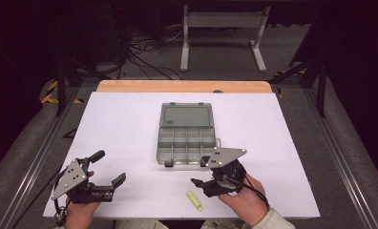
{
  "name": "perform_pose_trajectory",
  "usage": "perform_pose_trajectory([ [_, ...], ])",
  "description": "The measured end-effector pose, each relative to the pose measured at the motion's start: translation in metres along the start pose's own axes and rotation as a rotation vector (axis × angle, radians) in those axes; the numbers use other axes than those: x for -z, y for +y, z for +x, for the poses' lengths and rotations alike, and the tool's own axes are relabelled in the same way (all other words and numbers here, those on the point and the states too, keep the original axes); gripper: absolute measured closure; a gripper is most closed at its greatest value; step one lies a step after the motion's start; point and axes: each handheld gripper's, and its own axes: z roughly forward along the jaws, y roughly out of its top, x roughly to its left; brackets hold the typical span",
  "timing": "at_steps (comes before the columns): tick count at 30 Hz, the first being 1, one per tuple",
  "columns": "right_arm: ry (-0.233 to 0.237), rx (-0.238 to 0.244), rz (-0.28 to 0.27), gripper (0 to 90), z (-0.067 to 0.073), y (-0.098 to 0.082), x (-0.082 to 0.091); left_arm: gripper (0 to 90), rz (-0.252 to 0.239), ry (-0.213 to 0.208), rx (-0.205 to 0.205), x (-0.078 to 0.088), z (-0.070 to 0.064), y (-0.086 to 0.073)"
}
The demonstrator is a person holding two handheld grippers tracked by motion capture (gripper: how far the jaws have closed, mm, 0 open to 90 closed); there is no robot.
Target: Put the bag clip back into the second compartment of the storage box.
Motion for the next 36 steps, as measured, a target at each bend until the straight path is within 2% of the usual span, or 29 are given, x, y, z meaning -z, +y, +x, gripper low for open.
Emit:
perform_pose_trajectory([
  [2,0.003,0.002,0.013,28.5,0.0,0.0,-0.001,1.1,0.0,0.001,0.0,0.0,0.0,0.0],
  [5,0.026,-0.001,0.067,28.4,0.001,0.0,-0.007,1.1,0.0,0.0,0.0,0.0,0.0,0.0],
  [9,0.039,-0.001,0.097,28.5,0.001,0.0,-0.01,1.1,0.001,0.0,0.0,0.0,0.0,0.0],
  [14,0.066,-0.003,0.172,28.6,0.002,-0.001,-0.018,1.1,0.0,0.0,0.0,0.0,0.0,0.0],
  [20,0.078,0.003,0.214,29.2,0.003,-0.003,-0.026,1.1,0.0,-0.002,-0.001,0.0,0.0,0.0],
  [36,0.124,-0.03,0.227,37.6,0.009,-0.017,-0.051,1.1,-0.002,-0.001,0.0,0.001,0.0,0.0],
])
